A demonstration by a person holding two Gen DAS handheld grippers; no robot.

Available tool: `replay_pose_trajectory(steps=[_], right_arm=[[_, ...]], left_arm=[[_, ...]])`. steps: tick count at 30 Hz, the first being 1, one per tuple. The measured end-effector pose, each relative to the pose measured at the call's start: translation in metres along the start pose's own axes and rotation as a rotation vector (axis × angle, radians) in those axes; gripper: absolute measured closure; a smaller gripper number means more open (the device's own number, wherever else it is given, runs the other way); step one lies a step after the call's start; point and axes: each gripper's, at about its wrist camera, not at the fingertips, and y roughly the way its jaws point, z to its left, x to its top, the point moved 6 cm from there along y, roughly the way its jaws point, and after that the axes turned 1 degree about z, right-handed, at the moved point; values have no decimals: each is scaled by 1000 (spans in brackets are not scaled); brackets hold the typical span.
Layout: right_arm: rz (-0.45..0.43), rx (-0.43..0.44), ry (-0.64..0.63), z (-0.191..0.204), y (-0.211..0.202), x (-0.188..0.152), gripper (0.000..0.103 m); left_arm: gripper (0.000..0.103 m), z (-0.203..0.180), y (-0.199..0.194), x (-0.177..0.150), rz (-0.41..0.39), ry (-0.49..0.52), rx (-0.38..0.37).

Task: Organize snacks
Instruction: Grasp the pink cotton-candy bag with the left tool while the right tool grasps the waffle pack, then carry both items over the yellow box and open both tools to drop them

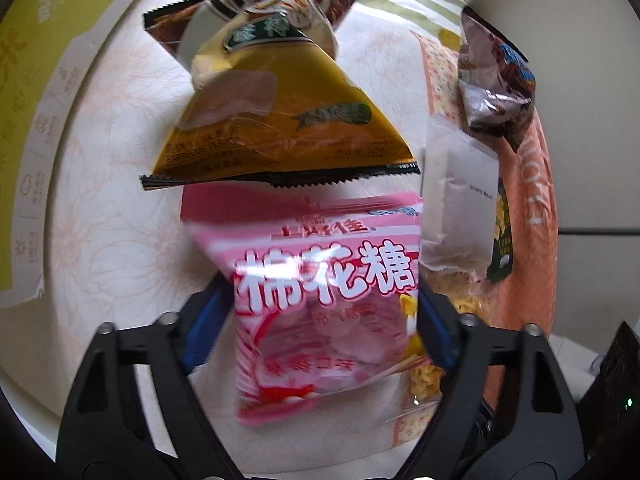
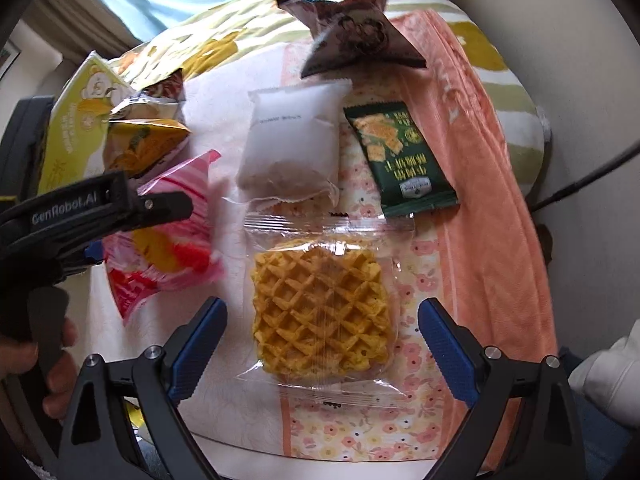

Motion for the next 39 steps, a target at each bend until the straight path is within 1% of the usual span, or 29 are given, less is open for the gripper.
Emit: replay_pose_trajectory(steps=[1,7,12,17,22,27,28,32,35,39], right_arm=[[7,0,8,-1,3,-1,8],[21,-7,26,0,11,-3,8],[25,-21,39,1,18,-4,8],[35,-55,26,3,27,-3,8],[41,-88,26,8,32,-4,8],[45,-112,24,10,35,-3,8],[44,-116,24,10,35,-2,10],[36,-158,5,25,45,-3,21],[28,-163,-5,29,45,-7,26],[18,-171,-7,35,42,-12,29]], left_arm=[[30,0,1,0,-1,1,-7],[34,-1,0,-7,3,43,-37],[35,-3,-2,-8,4,83,-18],[36,-7,1,-11,15,126,10],[36,0,-3,-15,24,135,23],[36,5,-9,-15,10,151,40],[36,6,-10,-15,6,153,43],[36,15,-17,-17,-1,156,45],[36,21,-20,-20,0,157,50],[36,18,-17,-20,-1,149,56]])
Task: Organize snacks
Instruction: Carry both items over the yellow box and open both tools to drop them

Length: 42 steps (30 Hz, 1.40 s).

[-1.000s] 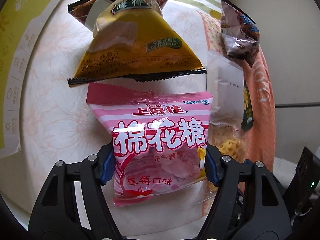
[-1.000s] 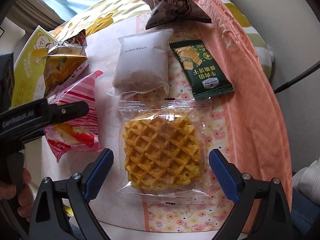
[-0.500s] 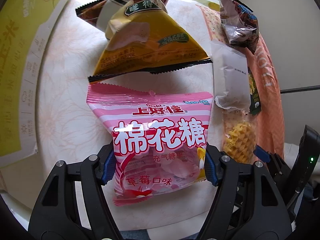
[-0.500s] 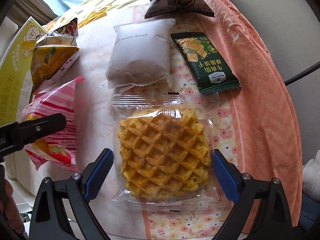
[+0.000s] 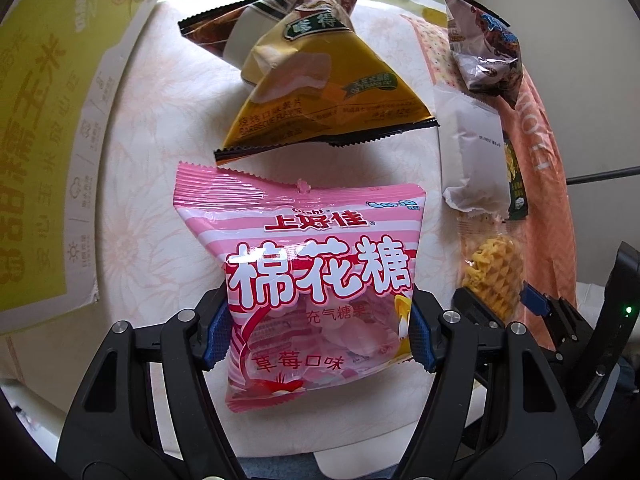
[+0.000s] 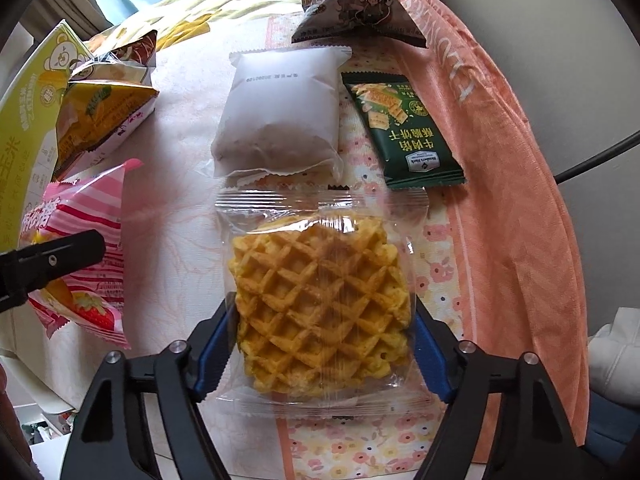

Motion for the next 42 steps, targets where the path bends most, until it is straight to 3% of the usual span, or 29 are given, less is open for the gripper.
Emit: replay_pose_trajectory(steps=[13,25,34,42], right_arm=[[-71,64,31,-21,-33,-8,31],[-272,125,-98,-18,-123,23,31],[-409,248,-269,50,-179,71,31],[-455,307,-356,155,-203,114,31]], left_arm=[[36,-18,-24,-6,-49,11,-23],[36,-32,-125,-9,-288,-31,-72],[36,36,-220,11,-488,-141,-44],[35,140,-262,49,-507,-179,-2]])
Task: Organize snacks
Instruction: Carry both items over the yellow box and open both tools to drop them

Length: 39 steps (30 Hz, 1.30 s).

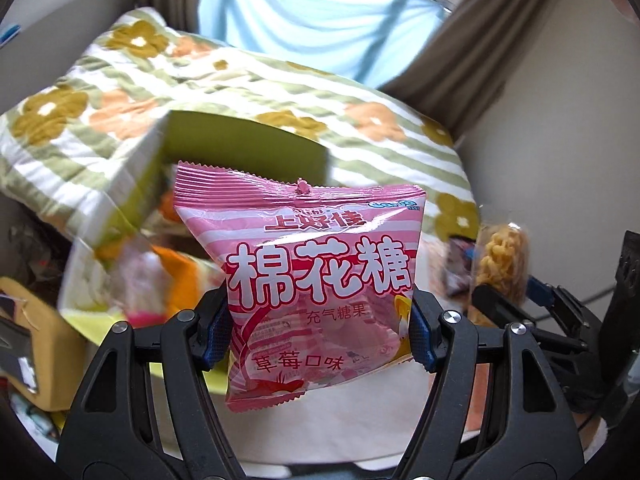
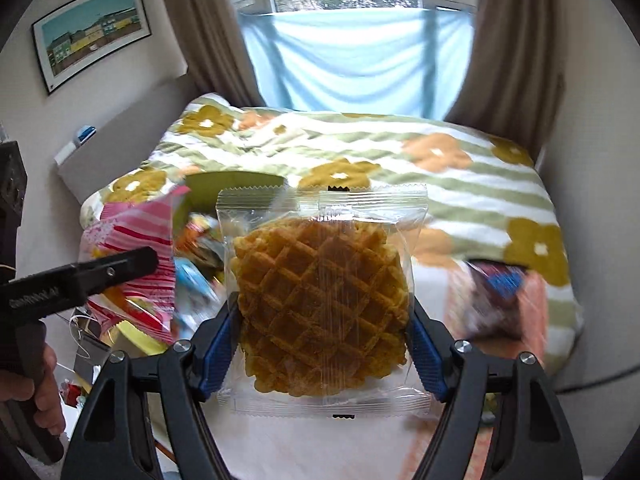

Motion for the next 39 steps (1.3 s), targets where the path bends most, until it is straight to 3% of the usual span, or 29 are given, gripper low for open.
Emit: replay_pose_trajectory(steps=[6,14,18,22,23,31,39], right_arm=[[29,23,8,57,46,39,31],[103,10,65,100,95,60,31],[131,-20,98,104,111,59,31],[162,-30,121,106,121,59,31],[167,-32,120,107,122,60,31],[201,-6,82,117,131,62,30],[221,52,109,121,149,56,29]], left_arm=[[35,75,15,45,33,12,61],[35,131,63,58,159,67,97],[31,140,86,53,206,117,105],[6,142,89,47,199,145,116],[4,144,88,46,185,148,129],[4,154,76,32,186,66,103],[4,153,66,30,157,105,145]])
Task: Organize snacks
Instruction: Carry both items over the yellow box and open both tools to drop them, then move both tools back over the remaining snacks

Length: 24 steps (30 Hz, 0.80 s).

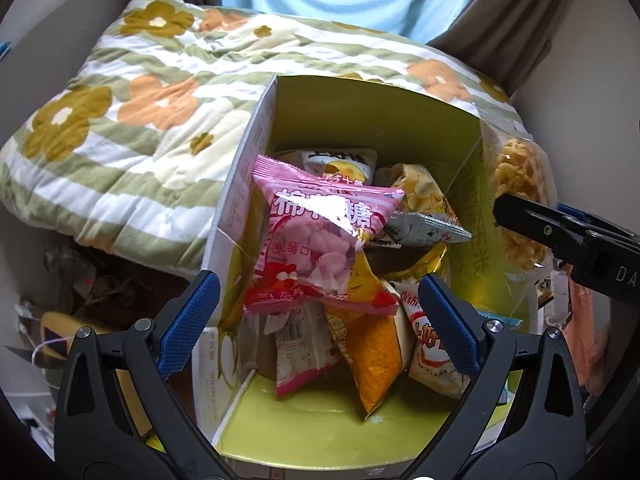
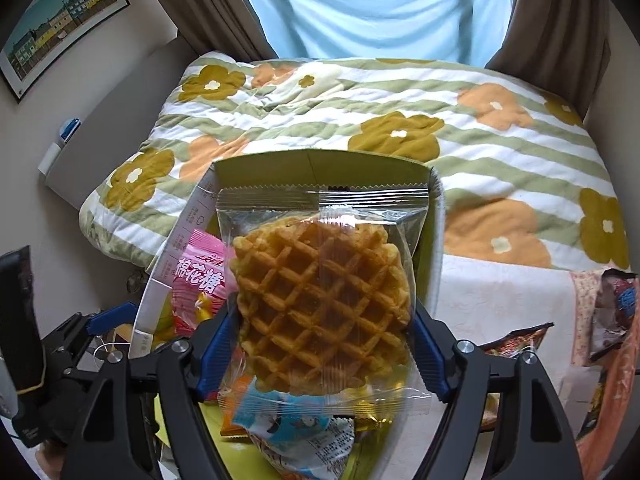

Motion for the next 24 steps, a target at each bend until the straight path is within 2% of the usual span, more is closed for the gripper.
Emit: replay_pose_trajectory(steps=[1,4,5,9,17,24], right_arm=[[0,8,10,1,2,-1,26],[-39,24,30,2,-1,1,7],[-51,25,29,3,-2,1,6],[-80,0,16,3,-10,-2,5],[-84,-12,36,1,-19,-17,5],[-149,-9,38,-4,-48,-20,5]], left_arm=[[4,0,-1,0,-4,3,0],[4,2,-5,0,-18,2,3],[4,3,-6,-1,-19,-1,3],[4,2,-9,-5,-18,6,-10],[4,-4,-15,-9,-30,32,-33],[4,-20,-31,-9,-74,51,-32]])
